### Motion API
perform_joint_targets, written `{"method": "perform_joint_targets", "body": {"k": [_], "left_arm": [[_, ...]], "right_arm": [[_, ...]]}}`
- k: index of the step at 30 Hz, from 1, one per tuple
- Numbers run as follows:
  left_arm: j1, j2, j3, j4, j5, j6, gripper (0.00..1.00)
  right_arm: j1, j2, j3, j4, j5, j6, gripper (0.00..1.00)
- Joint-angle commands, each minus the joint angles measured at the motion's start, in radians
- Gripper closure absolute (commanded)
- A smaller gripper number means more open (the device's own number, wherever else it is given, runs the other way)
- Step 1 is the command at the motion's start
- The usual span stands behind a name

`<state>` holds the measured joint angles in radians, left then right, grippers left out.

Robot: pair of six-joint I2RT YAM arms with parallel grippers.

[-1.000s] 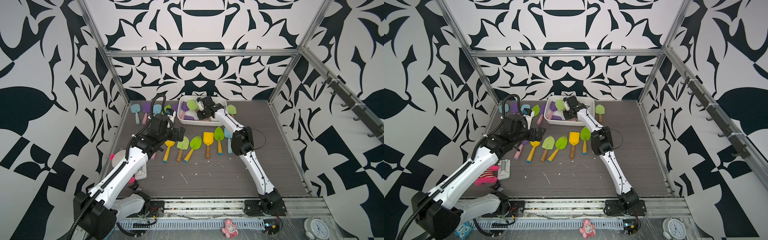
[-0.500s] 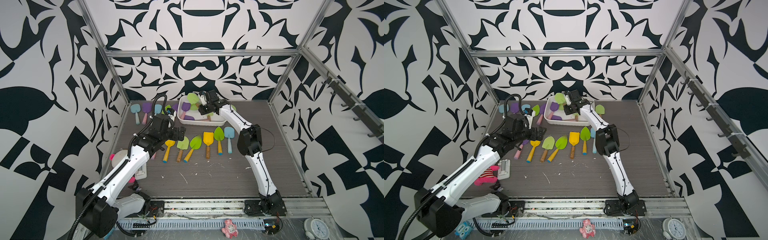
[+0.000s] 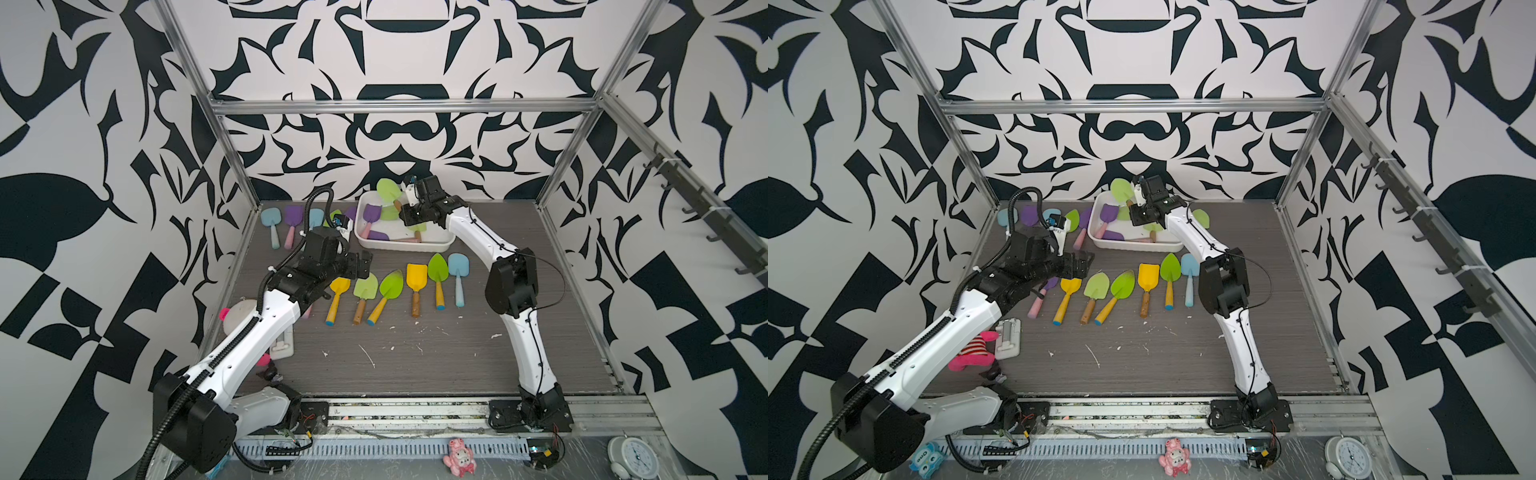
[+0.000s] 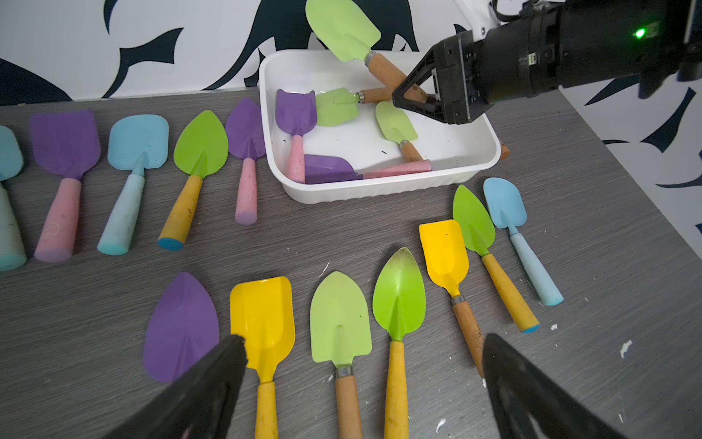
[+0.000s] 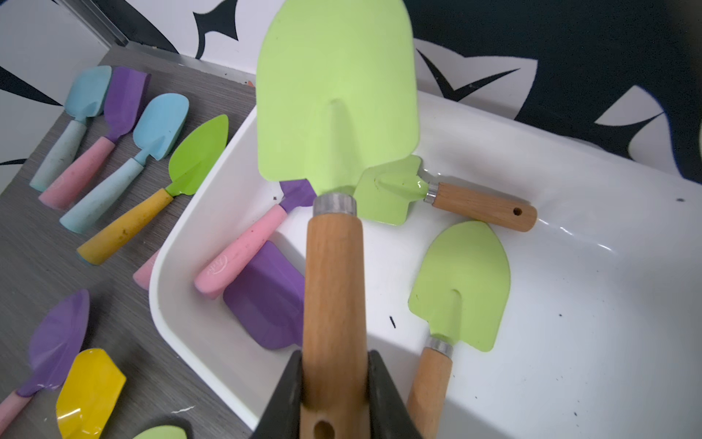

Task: Take the shovel out of the storage box
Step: Pick up the shovel from the storage box.

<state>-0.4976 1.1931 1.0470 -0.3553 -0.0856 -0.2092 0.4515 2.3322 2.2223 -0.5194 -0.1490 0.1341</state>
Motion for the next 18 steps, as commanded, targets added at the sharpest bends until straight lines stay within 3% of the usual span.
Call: {"method": "perform_joint_targets", "body": {"k": [1,18], "left_arm": [[-0.002,0.000,0.007,0.039,0.014,-0.006,0.01],[-0.004,-0.003,-0.012,0.138,0.098,0.034,0.01]], "right_arm": [[-0.019,-0.091,-0.021,0.069,-0.016,0.025,1.00],[-0.139,-0.313,-0.316,0.149,-0.034,0.042,1.00]]}}
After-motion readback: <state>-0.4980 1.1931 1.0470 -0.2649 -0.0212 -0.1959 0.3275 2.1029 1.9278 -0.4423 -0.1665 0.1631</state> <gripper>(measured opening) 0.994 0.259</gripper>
